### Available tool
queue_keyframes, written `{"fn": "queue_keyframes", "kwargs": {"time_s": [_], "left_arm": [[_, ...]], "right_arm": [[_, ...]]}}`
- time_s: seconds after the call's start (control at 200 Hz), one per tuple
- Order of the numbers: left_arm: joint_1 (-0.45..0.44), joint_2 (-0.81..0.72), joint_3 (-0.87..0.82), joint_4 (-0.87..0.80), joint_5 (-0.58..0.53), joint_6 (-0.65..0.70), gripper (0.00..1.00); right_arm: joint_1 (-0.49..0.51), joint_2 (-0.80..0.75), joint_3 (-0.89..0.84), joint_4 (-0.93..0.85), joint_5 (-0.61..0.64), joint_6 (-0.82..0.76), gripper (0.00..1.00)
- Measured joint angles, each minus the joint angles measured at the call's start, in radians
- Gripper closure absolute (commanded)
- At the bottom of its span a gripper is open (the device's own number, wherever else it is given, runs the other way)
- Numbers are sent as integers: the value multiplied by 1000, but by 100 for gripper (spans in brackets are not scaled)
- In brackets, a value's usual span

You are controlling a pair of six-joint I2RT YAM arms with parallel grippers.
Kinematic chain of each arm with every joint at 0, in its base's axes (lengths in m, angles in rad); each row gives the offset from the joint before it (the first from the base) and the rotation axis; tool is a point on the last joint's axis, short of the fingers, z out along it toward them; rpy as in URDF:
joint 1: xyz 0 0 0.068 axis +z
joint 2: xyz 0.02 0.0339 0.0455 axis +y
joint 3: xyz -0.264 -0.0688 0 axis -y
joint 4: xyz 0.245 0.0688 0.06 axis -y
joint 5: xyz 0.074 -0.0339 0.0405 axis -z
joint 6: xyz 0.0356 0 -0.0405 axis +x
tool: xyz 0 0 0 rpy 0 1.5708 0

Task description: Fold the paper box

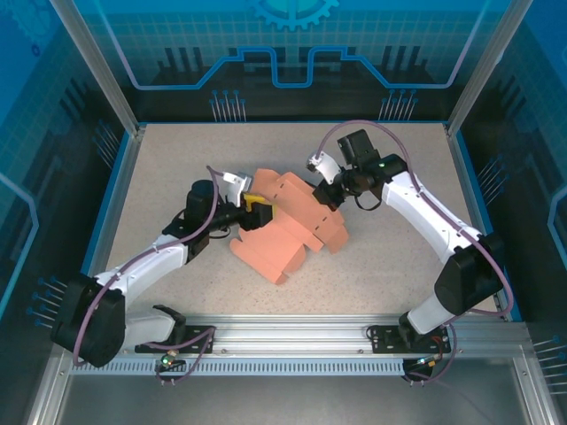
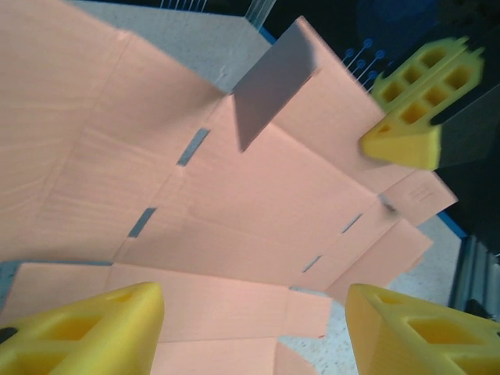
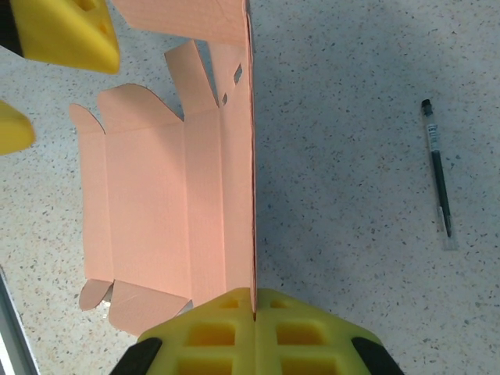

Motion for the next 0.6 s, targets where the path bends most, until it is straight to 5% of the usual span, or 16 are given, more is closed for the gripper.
{"fn": "queue_keyframes", "kwargs": {"time_s": [0.6], "left_arm": [[14,61,69,-137,-190,202,33]], "right_arm": [[-32,0,44,-55,-79,19,100]]}}
